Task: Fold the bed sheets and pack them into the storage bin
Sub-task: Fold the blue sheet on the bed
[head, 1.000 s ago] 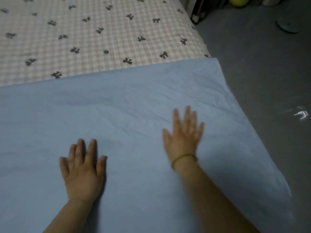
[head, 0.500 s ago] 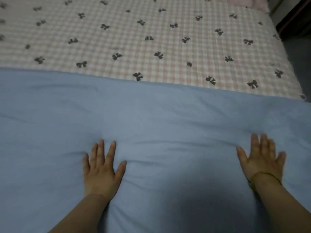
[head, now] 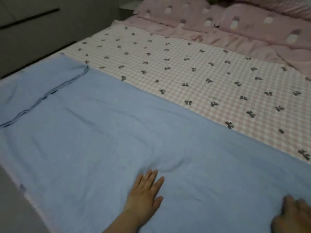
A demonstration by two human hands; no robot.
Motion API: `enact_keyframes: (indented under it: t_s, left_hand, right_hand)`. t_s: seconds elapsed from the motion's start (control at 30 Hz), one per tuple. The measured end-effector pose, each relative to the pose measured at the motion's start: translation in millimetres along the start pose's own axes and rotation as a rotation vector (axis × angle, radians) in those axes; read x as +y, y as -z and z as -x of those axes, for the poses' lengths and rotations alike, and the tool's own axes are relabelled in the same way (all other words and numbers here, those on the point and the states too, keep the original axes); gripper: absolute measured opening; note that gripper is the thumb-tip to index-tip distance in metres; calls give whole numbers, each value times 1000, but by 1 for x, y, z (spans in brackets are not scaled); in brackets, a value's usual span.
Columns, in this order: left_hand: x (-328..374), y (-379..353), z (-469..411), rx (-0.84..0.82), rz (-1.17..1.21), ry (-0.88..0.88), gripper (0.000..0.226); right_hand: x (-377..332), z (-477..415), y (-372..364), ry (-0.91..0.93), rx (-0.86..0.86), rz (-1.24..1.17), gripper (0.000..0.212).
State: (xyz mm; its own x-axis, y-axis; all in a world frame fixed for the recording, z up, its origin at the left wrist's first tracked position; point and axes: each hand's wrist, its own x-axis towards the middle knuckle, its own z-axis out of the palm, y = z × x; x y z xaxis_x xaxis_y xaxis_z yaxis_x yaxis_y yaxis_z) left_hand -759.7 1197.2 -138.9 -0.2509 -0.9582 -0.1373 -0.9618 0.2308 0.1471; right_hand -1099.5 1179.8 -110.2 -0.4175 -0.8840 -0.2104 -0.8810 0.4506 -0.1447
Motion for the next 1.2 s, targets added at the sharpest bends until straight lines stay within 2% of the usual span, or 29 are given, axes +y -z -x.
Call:
enact_keyframes:
  t_s: [0.03, 0.07, 0.1, 0.13, 0.2, 0.27, 0.33, 0.37, 0.4, 0.43, 0.5, 0.57, 0.6, 0.67, 0.77, 0.83, 0.93, 1.03, 1.1, 1.17, 1.2]
  left_hand:
    - [-19, 3, 6, 116, -37, 16, 47]
    - [-40, 8, 11, 193, -56, 70, 47]
    - [-65, 12, 18, 269, -74, 150, 50]
    - [-88, 17, 26, 294, -44, 241, 53]
    - [-153, 28, 47, 237, 4, 404, 56]
    - [-222, 31, 66, 173, 33, 477, 56]
    - [-292, 35, 89, 123, 36, 477, 54]
    - [-325, 40, 97, 133, 29, 463, 53]
    - [-372, 42, 110, 80, 50, 438, 52]
    - [-405, 44, 121, 93, 23, 374, 54]
    - [-455, 58, 127, 165, 24, 276, 62]
    - [-494, 73, 129, 285, 83, 271, 75]
    - [-518, 86, 127, 339, 154, 298, 72]
    - [-544, 105, 113, 465, 176, 412, 50]
    - [-580, 118, 93, 358, 107, 498, 53]
    - [-603, 109, 81, 339, 54, 486, 57]
    - [-632, 93, 64, 330, 2, 441, 57]
    - [-650, 87, 47, 355, 23, 341, 30]
    - [-661, 85, 38, 324, 91, 283, 30]
    - [-667, 85, 40, 309, 156, 234, 32]
    - [-672, 86, 39, 309, 167, 198, 32]
  right_hand:
    - [-30, 16, 9, -31, -108, -62, 73]
    - [-73, 30, 18, -29, -79, -60, 69]
    - [-116, 44, 18, -16, -148, -94, 65]
    - [-154, 53, 6, 77, -171, -76, 62]
    - [-248, 79, -17, 329, -237, -53, 67]
    - [-333, 111, -39, 520, -270, -48, 74]
    - [-425, 147, -54, 660, -205, -32, 95]
    - [-470, 160, -61, 732, -244, -71, 98]
    - [-524, 176, -74, 732, -360, -141, 89]
    - [-564, 187, -81, 701, -505, -141, 75]
    - [-621, 194, -97, 636, -542, -253, 61]
    - [-660, 200, -106, 462, -564, -428, 53]
    - [-679, 204, -112, 354, -585, -523, 48]
    - [-696, 204, -117, 200, -554, -662, 40]
    - [-736, 191, -126, 47, -542, -870, 25]
    - [-768, 181, -132, -24, -570, -1000, 13]
    - [-823, 166, -140, -104, -577, -1071, 4]
    - [-879, 139, -144, -148, -536, -1105, 21]
    - [-910, 117, -147, -126, -448, -974, 29]
    - [-919, 108, -147, -66, -292, -867, 25]
    - [-920, 105, -151, -61, -222, -832, 34]
